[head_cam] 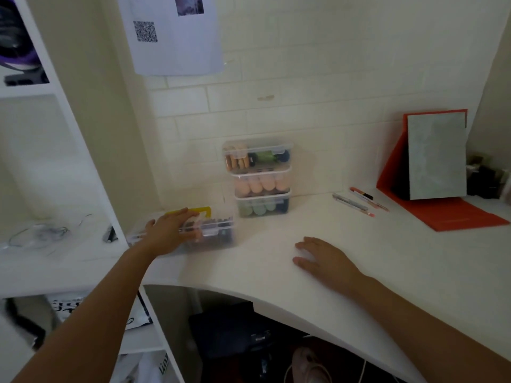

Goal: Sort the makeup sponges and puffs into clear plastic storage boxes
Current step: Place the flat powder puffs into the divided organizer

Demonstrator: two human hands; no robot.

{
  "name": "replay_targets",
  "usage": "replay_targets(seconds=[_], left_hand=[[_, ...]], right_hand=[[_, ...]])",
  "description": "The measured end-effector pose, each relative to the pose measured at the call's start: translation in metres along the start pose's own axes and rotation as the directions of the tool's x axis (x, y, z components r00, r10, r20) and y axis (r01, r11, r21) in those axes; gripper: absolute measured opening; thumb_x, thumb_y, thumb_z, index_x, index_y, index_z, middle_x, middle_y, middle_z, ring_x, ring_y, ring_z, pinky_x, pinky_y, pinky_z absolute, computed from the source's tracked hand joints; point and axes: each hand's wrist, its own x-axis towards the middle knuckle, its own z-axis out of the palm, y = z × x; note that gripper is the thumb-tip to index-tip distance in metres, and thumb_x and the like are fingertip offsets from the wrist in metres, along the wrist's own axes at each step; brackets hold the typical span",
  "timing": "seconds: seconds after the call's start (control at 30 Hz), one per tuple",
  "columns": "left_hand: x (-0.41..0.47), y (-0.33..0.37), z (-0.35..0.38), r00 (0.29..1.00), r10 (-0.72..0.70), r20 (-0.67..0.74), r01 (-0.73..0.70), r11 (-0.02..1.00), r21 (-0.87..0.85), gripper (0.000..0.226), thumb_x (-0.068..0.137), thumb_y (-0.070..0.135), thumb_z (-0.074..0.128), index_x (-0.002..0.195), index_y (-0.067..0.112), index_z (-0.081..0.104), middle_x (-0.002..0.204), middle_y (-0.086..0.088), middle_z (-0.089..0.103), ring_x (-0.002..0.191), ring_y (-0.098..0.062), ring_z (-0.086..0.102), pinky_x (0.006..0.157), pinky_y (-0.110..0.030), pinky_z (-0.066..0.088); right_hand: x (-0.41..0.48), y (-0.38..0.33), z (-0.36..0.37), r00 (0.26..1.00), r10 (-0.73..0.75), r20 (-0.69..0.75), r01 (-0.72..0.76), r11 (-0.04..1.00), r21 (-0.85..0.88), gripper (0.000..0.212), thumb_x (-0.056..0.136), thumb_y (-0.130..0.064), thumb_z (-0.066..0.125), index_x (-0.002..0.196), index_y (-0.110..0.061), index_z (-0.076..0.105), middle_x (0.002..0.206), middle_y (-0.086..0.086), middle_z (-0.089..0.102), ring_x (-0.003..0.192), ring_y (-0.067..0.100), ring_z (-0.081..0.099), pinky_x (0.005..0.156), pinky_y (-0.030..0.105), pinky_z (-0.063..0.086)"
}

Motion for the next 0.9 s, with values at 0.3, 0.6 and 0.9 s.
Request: replay_targets(seconds=[0.3,0.6,0.9], left_hand=[[0.061,-0.025,0.010,0.998,-0.019,-0.056,0.024,0.995,0.095,0.061,0.086,0.056,0.052,0.141,0.041,0.031,0.153,0.008,0.025,0.139,-0.021,0.026,0.110,-0.045,0.017],[0.106,-0.034,0.014,0.984,0.024,-0.175,-0.021,1.000,0.022,0.089,0.052,0.080,0.027,0.131,0.042,0.048,0.137,0.001,0.049,0.128,-0.025,0.039,0.104,-0.039,0.025],[0.126,-0.044,0.029,0.960,0.039,-0.276,-0.053,0.998,-0.046,0.084,0.061,0.075,0.026,0.132,0.037,0.048,0.132,0.001,0.051,0.123,-0.025,0.040,0.103,-0.035,0.023]], right_hand=[[0.053,-0.005,0.013,0.985,0.136,-0.108,-0.128,0.988,0.084,0.066,0.090,-0.050,0.052,0.143,-0.015,0.036,0.149,0.003,0.033,0.136,0.017,0.032,0.112,0.028,0.024],[0.128,-0.008,0.016,0.921,0.337,-0.194,-0.197,0.834,0.514,0.085,0.081,-0.041,0.068,0.148,-0.012,0.024,0.146,0.009,0.040,0.130,0.024,0.044,0.104,0.031,0.035],[0.166,-0.016,0.022,0.891,0.236,-0.389,0.125,0.695,0.708,0.064,0.080,-0.018,0.074,0.134,-0.022,0.040,0.119,-0.007,0.054,0.108,0.017,0.058,0.085,0.020,0.044]])
